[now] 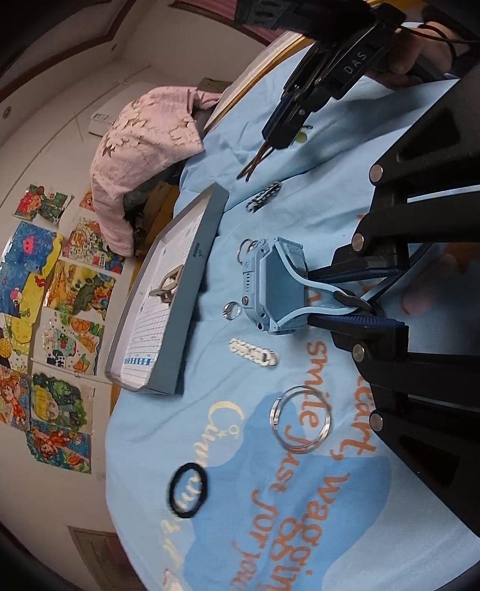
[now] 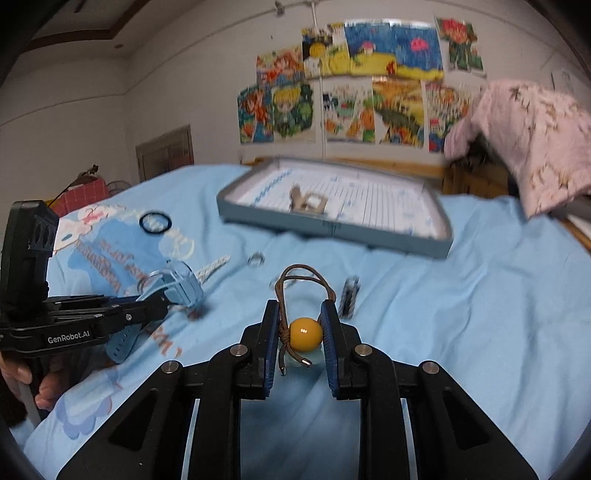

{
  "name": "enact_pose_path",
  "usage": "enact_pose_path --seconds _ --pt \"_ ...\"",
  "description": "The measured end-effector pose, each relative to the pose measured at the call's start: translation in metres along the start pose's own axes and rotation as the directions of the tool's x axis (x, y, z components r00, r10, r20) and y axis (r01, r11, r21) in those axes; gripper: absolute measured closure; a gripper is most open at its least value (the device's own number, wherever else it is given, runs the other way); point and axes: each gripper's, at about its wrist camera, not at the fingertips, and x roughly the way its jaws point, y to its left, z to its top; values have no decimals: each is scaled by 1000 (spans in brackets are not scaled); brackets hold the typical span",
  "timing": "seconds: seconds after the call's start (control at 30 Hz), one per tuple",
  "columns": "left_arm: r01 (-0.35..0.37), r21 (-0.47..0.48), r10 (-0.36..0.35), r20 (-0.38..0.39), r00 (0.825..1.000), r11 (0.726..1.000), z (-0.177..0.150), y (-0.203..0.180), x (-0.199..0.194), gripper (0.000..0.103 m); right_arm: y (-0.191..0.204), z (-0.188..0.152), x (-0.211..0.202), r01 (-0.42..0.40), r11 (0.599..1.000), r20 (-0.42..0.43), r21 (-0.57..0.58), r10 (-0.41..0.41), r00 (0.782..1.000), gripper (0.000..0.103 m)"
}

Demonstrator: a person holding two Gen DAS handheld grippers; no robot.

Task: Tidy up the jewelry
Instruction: 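Lower the watch and cord bracelet into the grey tray and release both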

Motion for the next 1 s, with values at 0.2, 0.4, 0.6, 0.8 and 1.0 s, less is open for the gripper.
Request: enact_pose_path --seconds 0.2,0.4,0.6,0.8,1.0 --pt "-64 -41 65 38 997 997 36 -7 4 88 -19 19 4 9 999 58 41 -11 998 83" --pt "-140 -65 145 96 985 988 92 -11 29 88 -57 60 33 12 991 148 133 -32 988 83" --pt "-177 -88 187 116 976 980 140 -12 79 88 -85 92 95 29 987 139 157 -52 989 83" --pt "-223 -79 227 51 973 972 152 -3 131 88 -102 94 151 31 983 127 182 -55 990 83" --pt "-227 -153 236 43 971 962 151 11 142 88 -116 81 186 -45 966 46 255 35 998 83"
